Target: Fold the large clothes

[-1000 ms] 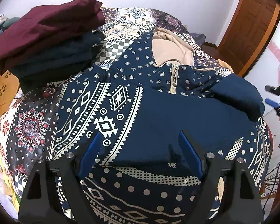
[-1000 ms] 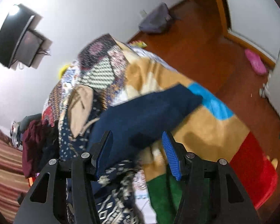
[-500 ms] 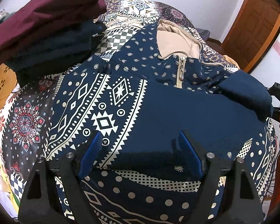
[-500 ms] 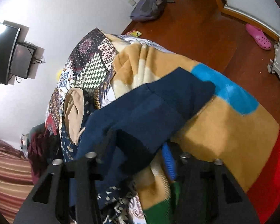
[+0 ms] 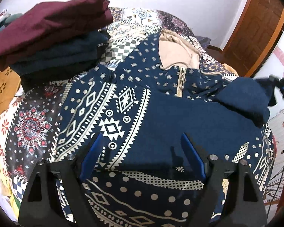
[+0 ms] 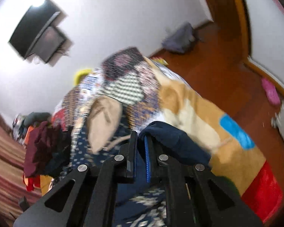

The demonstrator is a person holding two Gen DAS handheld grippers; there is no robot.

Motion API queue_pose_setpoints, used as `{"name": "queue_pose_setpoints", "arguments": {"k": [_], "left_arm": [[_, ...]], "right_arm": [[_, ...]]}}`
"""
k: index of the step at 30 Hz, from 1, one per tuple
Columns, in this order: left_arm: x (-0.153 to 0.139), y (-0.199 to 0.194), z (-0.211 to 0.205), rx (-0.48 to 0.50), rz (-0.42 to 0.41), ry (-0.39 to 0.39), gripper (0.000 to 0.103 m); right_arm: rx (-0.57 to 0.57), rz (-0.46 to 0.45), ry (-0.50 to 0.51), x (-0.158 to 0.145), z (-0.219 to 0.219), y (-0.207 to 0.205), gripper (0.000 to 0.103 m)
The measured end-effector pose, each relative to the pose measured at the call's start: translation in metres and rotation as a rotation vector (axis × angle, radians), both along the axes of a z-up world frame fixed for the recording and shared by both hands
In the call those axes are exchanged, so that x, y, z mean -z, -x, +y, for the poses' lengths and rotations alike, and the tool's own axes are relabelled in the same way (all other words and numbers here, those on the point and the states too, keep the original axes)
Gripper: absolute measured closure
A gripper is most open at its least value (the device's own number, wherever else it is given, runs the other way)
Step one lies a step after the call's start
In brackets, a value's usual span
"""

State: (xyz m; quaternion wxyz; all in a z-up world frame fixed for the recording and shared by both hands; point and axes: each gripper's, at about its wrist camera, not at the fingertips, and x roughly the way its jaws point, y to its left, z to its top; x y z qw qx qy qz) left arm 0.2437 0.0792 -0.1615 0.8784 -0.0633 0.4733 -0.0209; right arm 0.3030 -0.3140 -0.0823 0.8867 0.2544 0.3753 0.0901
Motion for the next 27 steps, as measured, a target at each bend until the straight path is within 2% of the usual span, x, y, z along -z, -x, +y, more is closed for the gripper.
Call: {"name": "queue_pose_setpoints", "arguments": {"k": [6, 11, 15, 19, 24, 27], "left_arm": [[-0.014, 0.011, 0.011, -0.01, -0.041, 0.012, 0.02], [-0.024, 0.023, 0.024, -0.025, -0.076, 0.022, 0.02], [-0.029, 0.033, 0.038, -0.045, -0.095, 0.015, 0.02], [-0.032, 0.046, 0.057, -0.082, -0.105, 0.001, 0.02], [-0.028, 0.059, 0.08, -0.125, -0.089, 0.006, 0.02], [-0.023, 0.062, 0.085, -0.134, -0.074, 0.003, 0.02]], "right_arm": [[-0.16, -0.148, 0.116, -0.055, 0.065, 0.02, 0.097], [-0.318, -0.18, 0.191, -0.062, 0.126, 0.032, 0.097], [-0.455, -0.134, 0.237, -0.037, 0.176, 0.036, 0.097], [-0.602, -0.025, 0.259, 0.004, 0.22, 0.041, 0.097], [-0.716, 0.114, 0.289, 0.054, 0.253, 0.049, 0.097], [-0.758, 0.168, 0.318, 0.074, 0.261, 0.059, 0.097]]}}
